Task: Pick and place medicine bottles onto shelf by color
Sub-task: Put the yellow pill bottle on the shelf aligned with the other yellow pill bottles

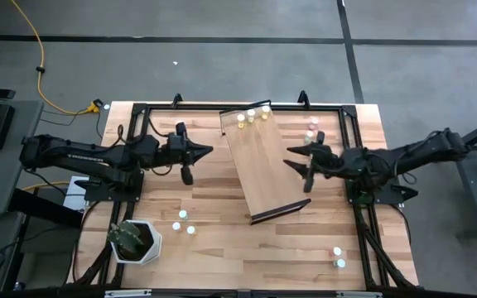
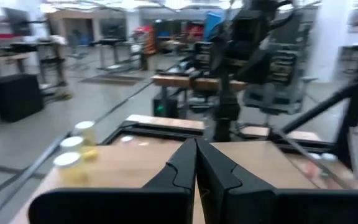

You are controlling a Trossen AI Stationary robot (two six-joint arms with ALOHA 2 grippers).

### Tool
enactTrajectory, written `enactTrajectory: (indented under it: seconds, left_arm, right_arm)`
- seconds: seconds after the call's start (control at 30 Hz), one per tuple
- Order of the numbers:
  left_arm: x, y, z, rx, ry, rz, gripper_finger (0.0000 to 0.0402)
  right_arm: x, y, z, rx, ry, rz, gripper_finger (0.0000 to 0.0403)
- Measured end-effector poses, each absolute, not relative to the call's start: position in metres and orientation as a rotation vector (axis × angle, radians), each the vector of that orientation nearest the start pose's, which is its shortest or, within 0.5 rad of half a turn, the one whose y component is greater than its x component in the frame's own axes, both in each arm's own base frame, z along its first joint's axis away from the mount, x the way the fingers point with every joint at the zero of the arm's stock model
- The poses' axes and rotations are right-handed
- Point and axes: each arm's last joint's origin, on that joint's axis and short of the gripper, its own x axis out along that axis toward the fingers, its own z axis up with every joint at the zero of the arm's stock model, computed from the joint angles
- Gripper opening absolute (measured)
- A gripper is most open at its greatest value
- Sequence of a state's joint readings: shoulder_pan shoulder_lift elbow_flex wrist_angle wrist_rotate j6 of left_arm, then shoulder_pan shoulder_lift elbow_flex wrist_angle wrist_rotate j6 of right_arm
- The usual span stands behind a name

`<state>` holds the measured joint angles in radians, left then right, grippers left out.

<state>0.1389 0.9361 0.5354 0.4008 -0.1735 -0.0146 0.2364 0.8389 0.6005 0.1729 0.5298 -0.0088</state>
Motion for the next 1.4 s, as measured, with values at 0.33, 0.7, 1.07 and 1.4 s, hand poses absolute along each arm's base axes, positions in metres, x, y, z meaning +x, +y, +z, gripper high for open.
enactTrajectory:
  seconds: [0.33,0.7,1.07,1.4]
  left_arm:
    - [0.191,0.07,0.225,-0.113,-0.094,0.396,0.0]
    - [0.192,0.083,0.221,-0.122,-0.005,0.41,0.0004]
    - [0.235,0.05,0.274,-0.048,0.186,0.107,0.0148]
    - [0.262,-0.01,0.296,0.141,0.714,-0.023,0.0252]
  right_arm:
    - [0.179,0.022,0.25,-0.125,-0.06,-0.323,0.0177]
    - [0.179,0.01,0.254,-0.182,-0.087,-0.397,0.0177]
    - [0.175,0.008,0.275,-0.249,-0.194,-0.429,0.0177]
    - [0.176,0.008,0.279,-0.271,-0.131,-0.413,0.0177]
